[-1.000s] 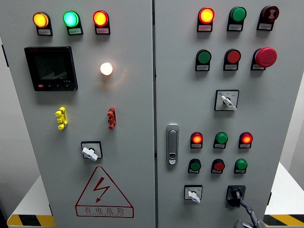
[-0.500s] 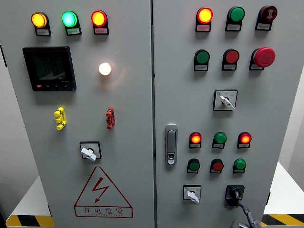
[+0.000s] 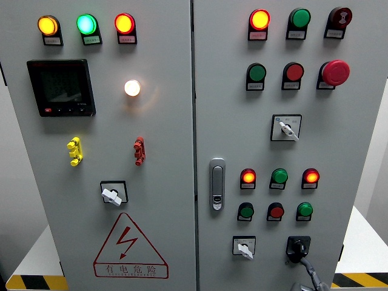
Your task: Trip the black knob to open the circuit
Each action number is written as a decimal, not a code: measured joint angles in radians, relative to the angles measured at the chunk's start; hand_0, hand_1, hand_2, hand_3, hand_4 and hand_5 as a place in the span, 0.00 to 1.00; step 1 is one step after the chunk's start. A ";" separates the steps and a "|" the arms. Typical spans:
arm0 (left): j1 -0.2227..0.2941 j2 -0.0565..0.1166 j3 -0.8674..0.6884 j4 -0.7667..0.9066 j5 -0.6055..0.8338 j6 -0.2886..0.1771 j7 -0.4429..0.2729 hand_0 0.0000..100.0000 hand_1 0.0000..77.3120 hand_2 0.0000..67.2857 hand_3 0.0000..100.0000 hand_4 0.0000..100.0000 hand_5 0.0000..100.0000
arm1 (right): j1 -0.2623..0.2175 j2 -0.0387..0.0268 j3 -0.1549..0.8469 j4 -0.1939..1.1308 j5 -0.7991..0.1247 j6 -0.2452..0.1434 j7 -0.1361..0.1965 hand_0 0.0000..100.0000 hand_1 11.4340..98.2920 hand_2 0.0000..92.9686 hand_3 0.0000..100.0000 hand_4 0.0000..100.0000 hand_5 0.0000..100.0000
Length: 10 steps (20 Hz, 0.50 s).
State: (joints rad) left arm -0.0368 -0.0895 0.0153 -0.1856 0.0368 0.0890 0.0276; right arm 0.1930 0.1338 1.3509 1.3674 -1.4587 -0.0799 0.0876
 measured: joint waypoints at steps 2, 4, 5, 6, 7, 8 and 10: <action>0.000 -0.001 0.000 0.000 0.000 0.000 0.000 0.00 0.00 0.29 0.26 0.10 0.09 | 0.000 0.0006 -0.007 0.001 0.000 0.000 0.000 1.00 0.62 0.00 0.95 1.00 1.00; 0.000 0.000 0.000 0.000 0.000 0.000 0.000 0.00 0.00 0.29 0.26 0.10 0.09 | 0.000 0.0006 -0.009 0.002 0.000 0.000 0.000 1.00 0.62 0.00 0.95 1.00 1.00; -0.001 0.000 0.000 0.000 0.000 0.000 0.000 0.00 0.00 0.29 0.26 0.10 0.09 | 0.000 0.0008 -0.011 0.003 0.000 0.000 0.000 1.00 0.62 0.00 0.95 1.00 1.00; -0.001 0.000 0.000 0.000 0.000 0.000 0.000 0.00 0.00 0.29 0.26 0.10 0.09 | 0.000 0.0009 -0.011 0.004 0.000 -0.001 0.000 1.00 0.62 0.00 0.95 1.00 1.00; -0.001 0.000 0.000 0.000 0.000 0.000 0.000 0.00 0.00 0.29 0.26 0.10 0.09 | 0.000 0.0010 -0.011 0.004 0.000 -0.001 0.000 1.00 0.62 0.00 0.95 1.00 1.00; 0.000 0.000 0.000 0.000 0.000 0.000 0.000 0.00 0.00 0.29 0.26 0.10 0.09 | 0.001 0.0010 -0.012 0.004 0.000 -0.001 0.000 1.00 0.61 0.00 0.95 1.00 1.00; 0.000 0.000 0.000 0.000 0.000 0.000 0.000 0.00 0.00 0.29 0.26 0.10 0.09 | 0.005 0.0011 -0.013 0.004 0.000 -0.001 -0.001 1.00 0.61 0.00 0.95 1.00 1.00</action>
State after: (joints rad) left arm -0.0372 -0.0898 0.0153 -0.1856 0.0368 0.0890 0.0276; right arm 0.1983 0.1350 1.3381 1.3718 -1.4587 -0.0813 0.0861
